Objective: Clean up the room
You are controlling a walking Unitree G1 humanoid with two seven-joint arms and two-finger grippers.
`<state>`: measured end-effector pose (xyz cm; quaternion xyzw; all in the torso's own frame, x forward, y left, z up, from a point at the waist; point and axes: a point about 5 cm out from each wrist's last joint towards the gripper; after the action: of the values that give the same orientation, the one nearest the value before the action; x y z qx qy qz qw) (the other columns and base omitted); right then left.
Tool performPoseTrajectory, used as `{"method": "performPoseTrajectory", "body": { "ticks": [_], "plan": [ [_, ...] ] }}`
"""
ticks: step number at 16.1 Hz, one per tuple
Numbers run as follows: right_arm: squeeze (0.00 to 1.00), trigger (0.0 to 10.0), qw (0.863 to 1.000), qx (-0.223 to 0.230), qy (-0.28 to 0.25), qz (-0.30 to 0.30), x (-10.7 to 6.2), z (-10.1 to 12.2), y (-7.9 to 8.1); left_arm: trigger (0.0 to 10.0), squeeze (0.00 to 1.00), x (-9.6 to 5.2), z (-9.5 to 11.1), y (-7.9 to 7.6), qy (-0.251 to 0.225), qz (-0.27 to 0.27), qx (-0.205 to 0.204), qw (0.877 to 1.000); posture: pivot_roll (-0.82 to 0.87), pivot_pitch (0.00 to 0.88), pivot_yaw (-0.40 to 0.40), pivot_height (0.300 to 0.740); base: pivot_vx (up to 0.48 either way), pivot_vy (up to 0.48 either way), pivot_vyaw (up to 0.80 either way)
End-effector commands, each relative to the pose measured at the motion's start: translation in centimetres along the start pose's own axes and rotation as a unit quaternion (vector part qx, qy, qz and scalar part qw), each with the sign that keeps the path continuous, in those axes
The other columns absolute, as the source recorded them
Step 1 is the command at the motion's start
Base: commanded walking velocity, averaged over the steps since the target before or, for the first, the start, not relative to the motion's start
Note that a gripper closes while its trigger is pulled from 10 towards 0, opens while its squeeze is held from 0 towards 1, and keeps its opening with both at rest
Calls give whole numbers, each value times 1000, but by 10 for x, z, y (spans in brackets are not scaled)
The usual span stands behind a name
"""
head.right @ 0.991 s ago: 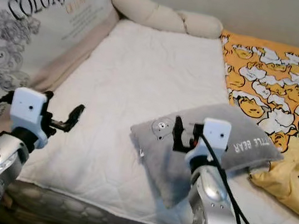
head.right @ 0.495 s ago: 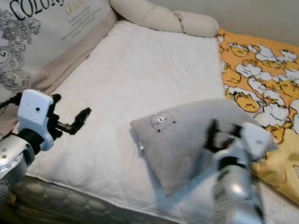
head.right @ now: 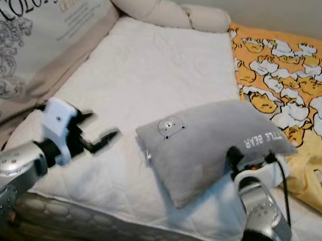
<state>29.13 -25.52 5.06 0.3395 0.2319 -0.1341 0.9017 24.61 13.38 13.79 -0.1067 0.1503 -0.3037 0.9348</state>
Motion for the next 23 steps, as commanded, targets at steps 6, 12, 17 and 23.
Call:
{"method": "performPoseTrajectory", "body": {
  "ticks": [6,12,17,23],
  "plan": [
    [0,10000,992,89,35,84,19,-13,7,10000,0,-3,0,-19,67,-134,-6,989,84,0,21,740,0,0,0],
    [0,0,993,41,53,93,22,-27,7,10000,0,-6,-1,-19,72,-135,-3,988,88,0,15,740,0,0,0],
    [0,0,994,34,55,83,24,-29,4,10000,0,-5,-3,-19,75,-134,3,988,82,0,18,740,0,0,0],
    [0,0,996,-42,53,57,26,-29,3,10000,0,-4,-3,-18,66,-126,15,990,79,0,17,740,0,0,0]
  ]
}}
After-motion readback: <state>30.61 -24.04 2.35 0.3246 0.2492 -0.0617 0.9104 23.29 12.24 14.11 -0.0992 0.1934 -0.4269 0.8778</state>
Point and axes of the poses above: a point about 5 cm out from each wrist's last joint towards the gripper, its own x axis pointing out of the wrist towards the gripper, its own z axis along the axis of the wrist's last joint, y = z × x, and after that the axes turned 11 degrees about -x, right-handed
